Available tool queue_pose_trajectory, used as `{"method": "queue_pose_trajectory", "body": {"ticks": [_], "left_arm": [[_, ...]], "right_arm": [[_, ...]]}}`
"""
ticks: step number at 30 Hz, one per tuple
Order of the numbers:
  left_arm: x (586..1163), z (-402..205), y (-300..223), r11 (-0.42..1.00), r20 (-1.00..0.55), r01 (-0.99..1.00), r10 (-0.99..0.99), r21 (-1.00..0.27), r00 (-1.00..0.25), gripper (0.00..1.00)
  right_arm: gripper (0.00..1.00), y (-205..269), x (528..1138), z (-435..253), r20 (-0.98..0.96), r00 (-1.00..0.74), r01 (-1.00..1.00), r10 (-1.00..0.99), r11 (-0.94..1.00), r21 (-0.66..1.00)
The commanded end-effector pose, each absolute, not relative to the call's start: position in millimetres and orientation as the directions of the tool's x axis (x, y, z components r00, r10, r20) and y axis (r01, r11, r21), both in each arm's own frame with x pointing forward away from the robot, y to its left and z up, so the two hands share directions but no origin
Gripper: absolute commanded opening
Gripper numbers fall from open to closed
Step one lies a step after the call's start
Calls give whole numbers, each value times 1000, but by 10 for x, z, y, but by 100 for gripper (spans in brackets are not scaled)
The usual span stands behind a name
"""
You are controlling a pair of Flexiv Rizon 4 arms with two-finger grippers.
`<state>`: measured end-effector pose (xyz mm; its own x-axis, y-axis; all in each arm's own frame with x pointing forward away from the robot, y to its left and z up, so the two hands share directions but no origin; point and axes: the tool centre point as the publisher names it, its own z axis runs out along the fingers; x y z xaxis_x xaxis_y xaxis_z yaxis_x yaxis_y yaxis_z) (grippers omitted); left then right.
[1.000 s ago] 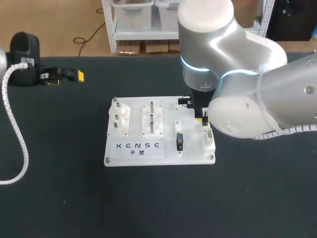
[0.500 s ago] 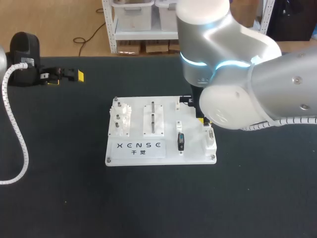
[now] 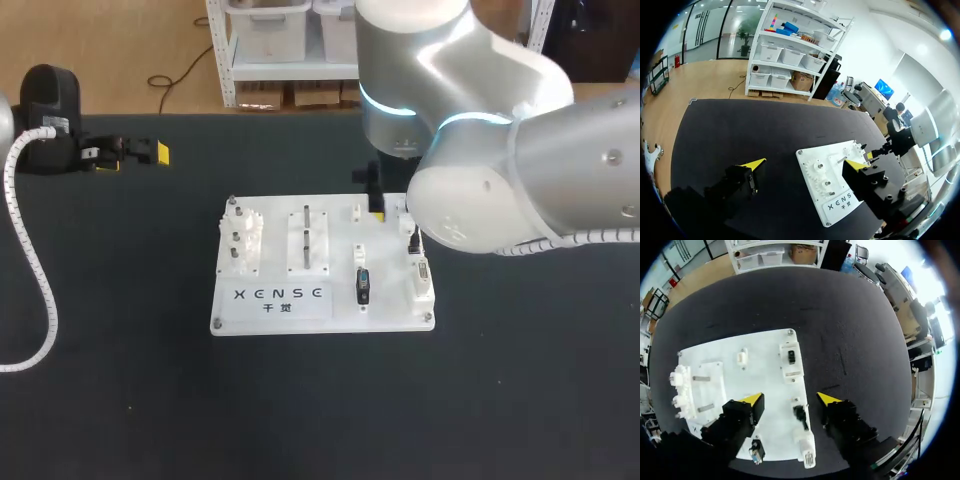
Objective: Insert the USB connector, Ethernet cable, and multi-pin plug into their matching sockets one by one.
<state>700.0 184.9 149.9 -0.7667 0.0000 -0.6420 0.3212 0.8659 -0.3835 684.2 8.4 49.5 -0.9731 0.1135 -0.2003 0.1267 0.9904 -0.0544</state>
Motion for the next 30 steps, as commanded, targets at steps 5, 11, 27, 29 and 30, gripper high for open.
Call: {"method": "queue_pose_trajectory", "body": {"ticks": [5, 11, 27, 29, 30], "left_arm": [[7000, 1499, 1849, 866, -642, 321, 0, -384, -767, 100], [7000, 1499, 1849, 866, -642, 321, 0, -384, -767, 100], [7000, 1499, 1849, 866, -642, 321, 0, -384, -767, 100], [7000, 1499, 1849, 866, -642, 321, 0, -384, -767, 100], [7000, 1499, 1849, 866, -642, 321, 0, -384, -767, 100]], "right_arm": [[100, 358, 6360, 609, -207, -978, 40, 35, 999, -20], [100, 572, 6163, 481, -162, -987, 3, 0, 1000, -13], [80, 672, 6032, 204, -82, -997, 0, -1, 1000, -16], [65, 674, 6024, 176, -71, -997, 2, 1, 1000, -17], [56, 675, 6023, 162, -70, -998, 2, 1, 1000, -17]]}}
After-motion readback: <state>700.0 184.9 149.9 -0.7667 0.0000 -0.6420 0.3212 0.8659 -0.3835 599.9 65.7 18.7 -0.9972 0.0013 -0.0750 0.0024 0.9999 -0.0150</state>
